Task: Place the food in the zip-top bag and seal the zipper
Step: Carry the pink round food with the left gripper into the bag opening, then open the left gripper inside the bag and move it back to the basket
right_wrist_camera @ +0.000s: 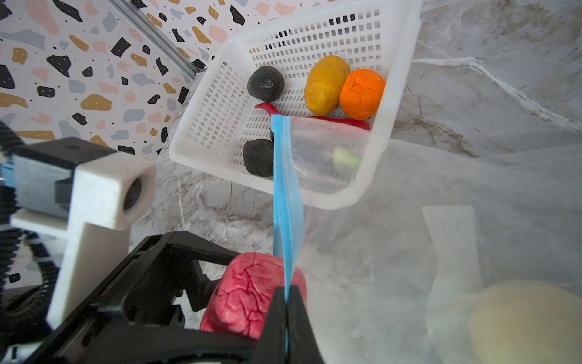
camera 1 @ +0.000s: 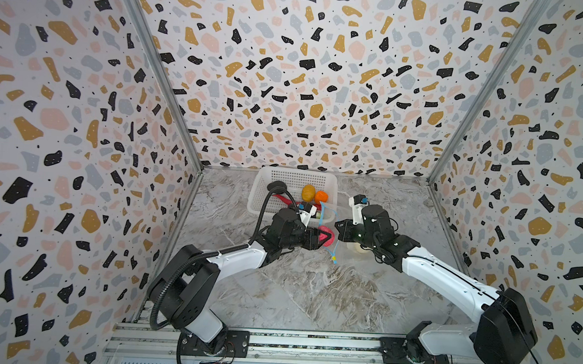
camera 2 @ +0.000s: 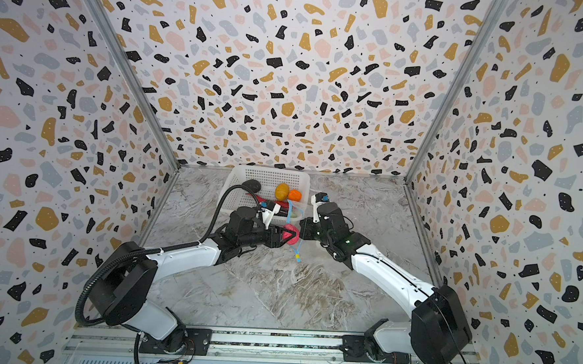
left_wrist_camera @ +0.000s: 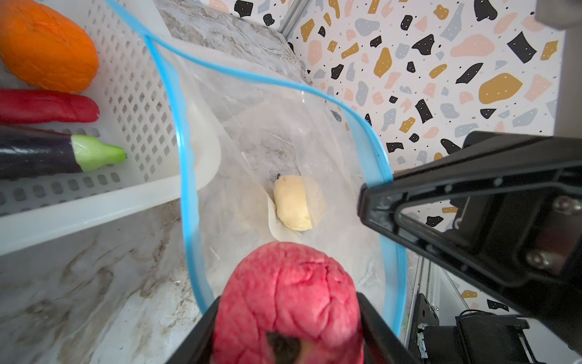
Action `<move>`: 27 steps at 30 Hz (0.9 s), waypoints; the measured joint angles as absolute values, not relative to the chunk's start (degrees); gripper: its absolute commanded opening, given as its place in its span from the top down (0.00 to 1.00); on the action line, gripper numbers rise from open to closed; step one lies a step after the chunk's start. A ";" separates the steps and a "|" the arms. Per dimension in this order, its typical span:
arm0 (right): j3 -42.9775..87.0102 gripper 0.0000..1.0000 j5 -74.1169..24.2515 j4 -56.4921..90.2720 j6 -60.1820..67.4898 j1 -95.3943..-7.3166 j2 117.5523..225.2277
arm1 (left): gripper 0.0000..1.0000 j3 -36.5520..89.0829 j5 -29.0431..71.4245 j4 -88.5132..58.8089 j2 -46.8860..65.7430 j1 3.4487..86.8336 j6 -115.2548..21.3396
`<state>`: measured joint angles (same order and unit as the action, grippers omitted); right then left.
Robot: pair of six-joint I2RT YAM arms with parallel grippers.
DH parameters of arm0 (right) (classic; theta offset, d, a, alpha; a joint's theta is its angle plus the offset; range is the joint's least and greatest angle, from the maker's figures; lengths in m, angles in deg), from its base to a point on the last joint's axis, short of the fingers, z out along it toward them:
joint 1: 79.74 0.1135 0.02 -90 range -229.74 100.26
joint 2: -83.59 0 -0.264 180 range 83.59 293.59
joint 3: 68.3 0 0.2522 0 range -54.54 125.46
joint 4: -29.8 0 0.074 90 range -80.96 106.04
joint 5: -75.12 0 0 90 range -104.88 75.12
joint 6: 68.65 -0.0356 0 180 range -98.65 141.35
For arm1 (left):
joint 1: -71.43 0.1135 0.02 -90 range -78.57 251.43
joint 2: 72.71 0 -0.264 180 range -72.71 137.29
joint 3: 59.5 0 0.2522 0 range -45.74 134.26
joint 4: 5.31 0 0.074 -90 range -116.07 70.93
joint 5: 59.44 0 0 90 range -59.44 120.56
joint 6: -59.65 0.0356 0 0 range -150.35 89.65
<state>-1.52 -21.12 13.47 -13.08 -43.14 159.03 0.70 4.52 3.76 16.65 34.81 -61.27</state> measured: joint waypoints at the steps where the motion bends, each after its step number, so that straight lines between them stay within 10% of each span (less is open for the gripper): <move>1: -1.52 1.00 -21.14 13.47 -13.08 -43.14 159.03 | 0.56 0.77 4.56 3.78 16.82 34.74 -61.27; 15: -1.52 1.00 -21.32 13.47 -13.13 -42.85 159.03 | 0.47 2.43 6.25 4.09 19.77 33.32 -61.79; 27: -1.54 1.00 -21.32 13.49 -13.15 -42.85 158.94 | 0.16 2.43 7.51 3.10 19.88 33.06 -60.52</move>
